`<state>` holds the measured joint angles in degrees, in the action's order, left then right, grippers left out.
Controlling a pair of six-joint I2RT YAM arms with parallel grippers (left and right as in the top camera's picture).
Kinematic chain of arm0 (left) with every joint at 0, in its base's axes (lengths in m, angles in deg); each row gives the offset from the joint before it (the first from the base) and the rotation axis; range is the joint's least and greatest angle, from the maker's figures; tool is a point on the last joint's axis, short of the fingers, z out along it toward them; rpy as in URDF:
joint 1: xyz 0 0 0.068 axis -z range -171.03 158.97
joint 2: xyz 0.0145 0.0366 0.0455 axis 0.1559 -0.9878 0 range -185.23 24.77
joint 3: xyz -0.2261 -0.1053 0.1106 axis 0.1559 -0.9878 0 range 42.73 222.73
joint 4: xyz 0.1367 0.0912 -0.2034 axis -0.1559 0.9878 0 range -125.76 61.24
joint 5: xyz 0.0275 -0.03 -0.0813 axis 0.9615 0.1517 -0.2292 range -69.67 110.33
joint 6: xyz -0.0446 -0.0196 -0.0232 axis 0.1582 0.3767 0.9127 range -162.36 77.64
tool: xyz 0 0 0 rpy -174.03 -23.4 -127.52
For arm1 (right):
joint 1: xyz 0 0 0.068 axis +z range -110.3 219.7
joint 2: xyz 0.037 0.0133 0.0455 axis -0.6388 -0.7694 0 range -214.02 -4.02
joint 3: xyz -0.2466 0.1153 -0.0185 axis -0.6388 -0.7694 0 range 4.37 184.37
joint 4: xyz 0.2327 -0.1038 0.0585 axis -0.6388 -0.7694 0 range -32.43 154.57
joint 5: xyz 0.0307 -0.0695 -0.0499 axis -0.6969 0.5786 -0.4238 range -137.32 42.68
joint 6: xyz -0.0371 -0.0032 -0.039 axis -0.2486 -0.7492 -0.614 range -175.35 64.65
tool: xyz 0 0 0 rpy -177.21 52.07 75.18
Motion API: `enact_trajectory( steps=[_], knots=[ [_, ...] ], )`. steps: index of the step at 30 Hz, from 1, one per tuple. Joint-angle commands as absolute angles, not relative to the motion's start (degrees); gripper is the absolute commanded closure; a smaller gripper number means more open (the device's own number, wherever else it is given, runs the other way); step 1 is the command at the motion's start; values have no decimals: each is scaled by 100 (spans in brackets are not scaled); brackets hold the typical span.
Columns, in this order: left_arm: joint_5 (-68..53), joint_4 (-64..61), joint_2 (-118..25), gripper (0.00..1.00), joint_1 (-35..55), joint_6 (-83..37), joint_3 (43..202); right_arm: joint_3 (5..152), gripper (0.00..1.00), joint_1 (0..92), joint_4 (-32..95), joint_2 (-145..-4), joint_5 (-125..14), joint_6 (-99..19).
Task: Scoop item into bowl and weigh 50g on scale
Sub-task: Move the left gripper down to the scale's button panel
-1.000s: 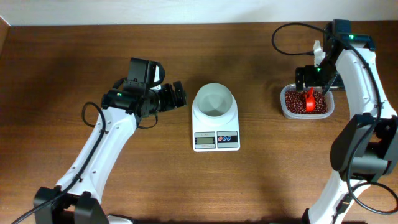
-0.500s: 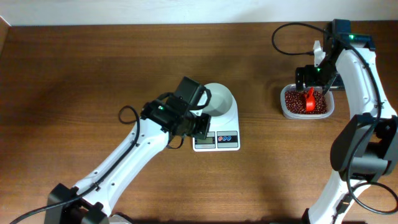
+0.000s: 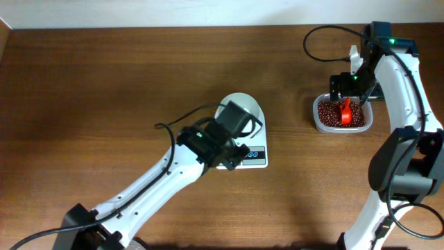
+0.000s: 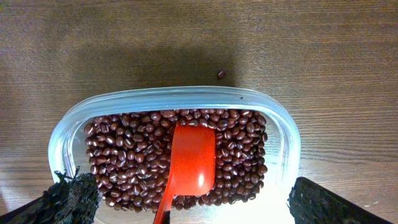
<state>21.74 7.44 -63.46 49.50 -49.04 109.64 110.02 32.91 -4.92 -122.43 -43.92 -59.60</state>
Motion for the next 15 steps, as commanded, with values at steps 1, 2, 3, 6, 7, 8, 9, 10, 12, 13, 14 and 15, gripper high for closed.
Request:
enact_trajectory(
  steps=[1,2,3,6,7,8,9,10,12,13,14,15],
  knots=[
    [2701,390,-6481,100,5313,-5708,10929,11043,1,3250,-477,-12302,-4449,-5897],
    [2825,252,-6604,100,5414,-5859,10929,11043,1,3250,-477,-12302,-4449,-5897],
    [3020,124,-6755,100,5473,-5984,10929,11043,1,3250,-477,-12302,-4447,-5897],
    [3903,-213,-7220,100,5667,-6204,10929,11043,1,3250,-477,-12302,-4449,-5897],
    [4510,-233,-7353,100,5805,-6202,10929,11043,1,3250,-477,-12302,-4449,-5897],
    [5201,-233,-7526,100,5977,-6202,10929,11043,1,3250,-477,-12302,-4447,-5897],
    [5413,-259,-7642,100,6028,-6202,10929,11043,1,3250,-477,-12302,-4449,-5897],
    [5393,-333,-7801,100,6061,-6202,10929,11043,1,3250,-477,-12302,-4447,-5897],
    [5380,-467,-8075,100,6113,-6276,10929,11043,1,3250,-477,-12302,-4449,-5897],
    [5385,-467,-8116,100,6141,-6292,10929,11043,1,3250,-477,-12302,-4449,-5897],
    [5354,-486,-8121,100,6227,-6307,10929,11043,1,3250,-477,-12302,-4449,-5897],
    [5234,-510,-8121,100,6297,-6309,10929,11043,1,3250,-477,-12302,-4449,-5897]
  ],
)
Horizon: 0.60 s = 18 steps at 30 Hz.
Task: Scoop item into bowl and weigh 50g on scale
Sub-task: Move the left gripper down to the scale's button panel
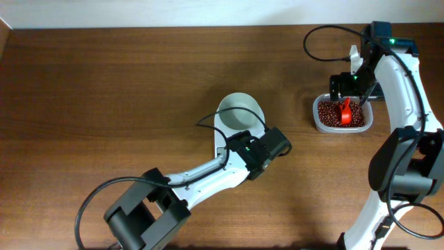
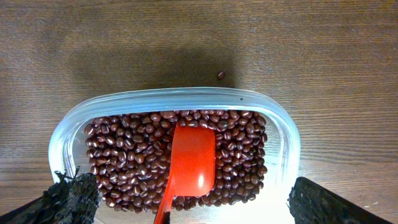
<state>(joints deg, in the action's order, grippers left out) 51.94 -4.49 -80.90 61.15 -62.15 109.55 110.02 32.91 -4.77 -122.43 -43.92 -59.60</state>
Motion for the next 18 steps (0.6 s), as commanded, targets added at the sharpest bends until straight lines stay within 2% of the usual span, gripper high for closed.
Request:
enact_trajectory(
  steps=[1,5,7,18],
  knots=[
    [4956,-504,-8121,100,6345,-6309,10929,11043,1,3250,-477,-12302,-4449,-5897],
    [4008,-364,-8121,100,6609,-6849,10929,11043,1,3250,-477,-12302,-4449,-5897],
    [3977,-362,-8121,100,6620,-6934,10929,11045,1,3250,-477,-12302,-4449,-5897],
    [5020,-670,-8684,100,6469,-7094,10929,11045,1,3250,-477,-12302,-4449,-5897]
  ],
)
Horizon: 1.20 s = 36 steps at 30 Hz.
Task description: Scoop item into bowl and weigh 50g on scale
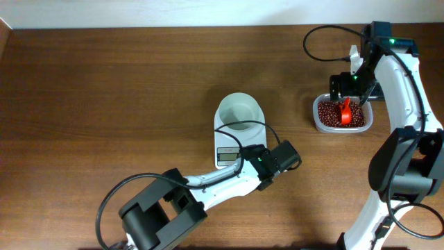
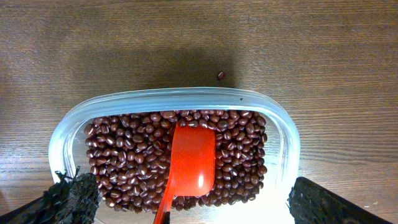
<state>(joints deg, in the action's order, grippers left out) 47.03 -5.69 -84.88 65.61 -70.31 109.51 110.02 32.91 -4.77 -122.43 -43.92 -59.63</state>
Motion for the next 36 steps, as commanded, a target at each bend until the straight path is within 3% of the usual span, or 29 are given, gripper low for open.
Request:
enact_trajectory(
  steps=[1,7,11,36],
  knots=[
    [5229,-729,-8733,100,6428,-7094,10929,11043,1,3250,-477,-12302,-4449,-5897],
    [5310,-974,-8881,100,6353,-7094,10927,11043,1,3250,-477,-12302,-4449,-5897],
    [4711,-832,-8881,100,6353,-7098,10914,11043,1,3250,-477,-12302,-4447,-5897],
    [4714,-810,-8881,100,6266,-7094,10903,11043,1,3250,-477,-12302,-4449,-5897]
  ],
)
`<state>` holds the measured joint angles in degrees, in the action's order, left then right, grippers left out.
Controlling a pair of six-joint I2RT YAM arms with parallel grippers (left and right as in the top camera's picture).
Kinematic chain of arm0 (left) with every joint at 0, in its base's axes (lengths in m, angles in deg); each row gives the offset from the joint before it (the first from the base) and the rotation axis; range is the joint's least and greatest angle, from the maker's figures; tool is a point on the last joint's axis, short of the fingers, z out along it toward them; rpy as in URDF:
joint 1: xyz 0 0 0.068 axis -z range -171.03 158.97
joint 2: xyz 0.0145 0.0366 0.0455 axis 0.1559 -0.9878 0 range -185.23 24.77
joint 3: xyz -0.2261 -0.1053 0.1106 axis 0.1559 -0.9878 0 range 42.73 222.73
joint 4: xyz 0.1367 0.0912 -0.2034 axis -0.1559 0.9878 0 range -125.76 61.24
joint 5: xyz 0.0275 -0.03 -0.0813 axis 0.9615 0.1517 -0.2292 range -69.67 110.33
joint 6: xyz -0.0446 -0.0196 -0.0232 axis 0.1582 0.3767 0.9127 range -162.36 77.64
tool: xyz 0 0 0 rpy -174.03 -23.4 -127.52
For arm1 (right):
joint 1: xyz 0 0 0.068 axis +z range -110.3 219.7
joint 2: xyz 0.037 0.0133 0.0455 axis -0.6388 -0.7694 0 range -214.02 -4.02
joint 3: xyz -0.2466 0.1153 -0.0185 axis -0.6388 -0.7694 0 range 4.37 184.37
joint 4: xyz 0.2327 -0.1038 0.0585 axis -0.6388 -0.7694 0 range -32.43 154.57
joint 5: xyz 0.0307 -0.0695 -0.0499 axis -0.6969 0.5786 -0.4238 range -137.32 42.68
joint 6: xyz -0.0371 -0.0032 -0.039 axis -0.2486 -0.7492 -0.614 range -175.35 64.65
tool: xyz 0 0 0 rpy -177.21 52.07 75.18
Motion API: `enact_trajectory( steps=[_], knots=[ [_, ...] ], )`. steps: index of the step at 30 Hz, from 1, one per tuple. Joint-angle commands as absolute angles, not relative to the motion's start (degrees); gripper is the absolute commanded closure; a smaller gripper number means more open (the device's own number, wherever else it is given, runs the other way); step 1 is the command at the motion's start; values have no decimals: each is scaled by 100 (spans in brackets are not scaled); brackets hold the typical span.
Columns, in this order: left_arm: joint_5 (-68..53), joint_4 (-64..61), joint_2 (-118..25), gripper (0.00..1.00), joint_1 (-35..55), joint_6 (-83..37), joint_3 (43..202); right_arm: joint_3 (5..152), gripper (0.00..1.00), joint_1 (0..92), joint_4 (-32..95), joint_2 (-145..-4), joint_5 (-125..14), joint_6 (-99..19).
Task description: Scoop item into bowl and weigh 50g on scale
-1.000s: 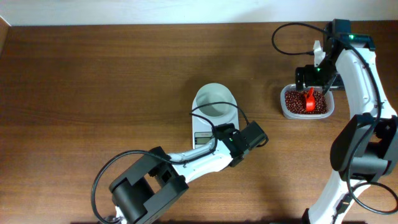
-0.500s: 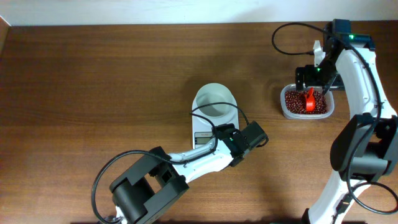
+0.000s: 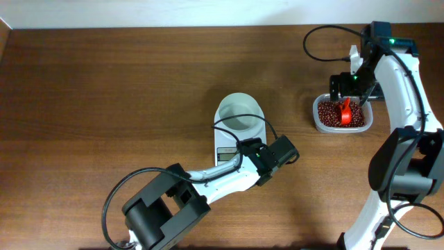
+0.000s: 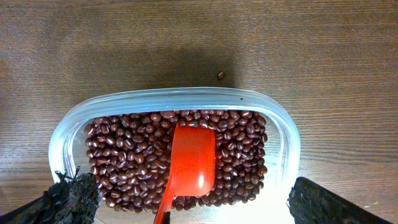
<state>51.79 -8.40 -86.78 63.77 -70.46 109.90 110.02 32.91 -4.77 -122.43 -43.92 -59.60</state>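
A pale empty bowl (image 3: 239, 112) stands on the white scale (image 3: 231, 144) mid-table. My left gripper (image 3: 277, 153) hovers just off the scale's front right corner; its fingers are too small to read in the overhead view. A clear tub (image 4: 287, 144) holds red beans (image 4: 124, 155), and a red scoop (image 4: 194, 158) lies on them with its handle pointing at the wrist camera. My right gripper (image 4: 186, 202) hangs over the tub's near rim, open. Its fingers (image 4: 68, 200) stand wide apart, and neither of them touches the scoop.
One stray bean (image 4: 221, 74) lies on the wood just beyond the tub. The left arm's cable (image 3: 260, 125) loops over the scale beside the bowl. The tub (image 3: 340, 114) sits far right of the scale, under the right arm.
My left gripper has shifted slightly back and left, closer to the scale's front right corner. The right gripper, scoop and tub are unchanged.
At first my left gripper covered the scale's front and display. Then it was over the scale's right front, then clear of it to the right with the display showing, and now a touch nearer. My right gripper stayed open over the scoop throughout.
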Motion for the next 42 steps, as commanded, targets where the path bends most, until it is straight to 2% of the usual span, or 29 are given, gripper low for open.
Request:
enact_trajectory(
  steps=[1,6,8,16,19,42],
  knots=[
    [4714,-814,-8881,100,6246,-7094,10896,11043,1,3250,-477,-12302,-4449,-5897],
    [4700,-814,-8881,100,6248,-7096,10759,11043,1,3250,-475,-12302,-4447,-5897],
    [4331,-808,-8881,100,6283,-7096,10748,11043,1,3250,-477,-12302,-4449,-5897],
    [4414,-790,-8881,100,6329,-7028,10649,11043,1,3250,-477,-12302,-4449,-5897],
    [4781,-832,-8881,100,6345,-7028,10571,11043,1,3250,-477,-12302,-4449,-5897],
    [4707,-685,-9063,100,6598,-7033,10560,11043,1,3250,-477,-12302,-4449,-5897]
  ],
)
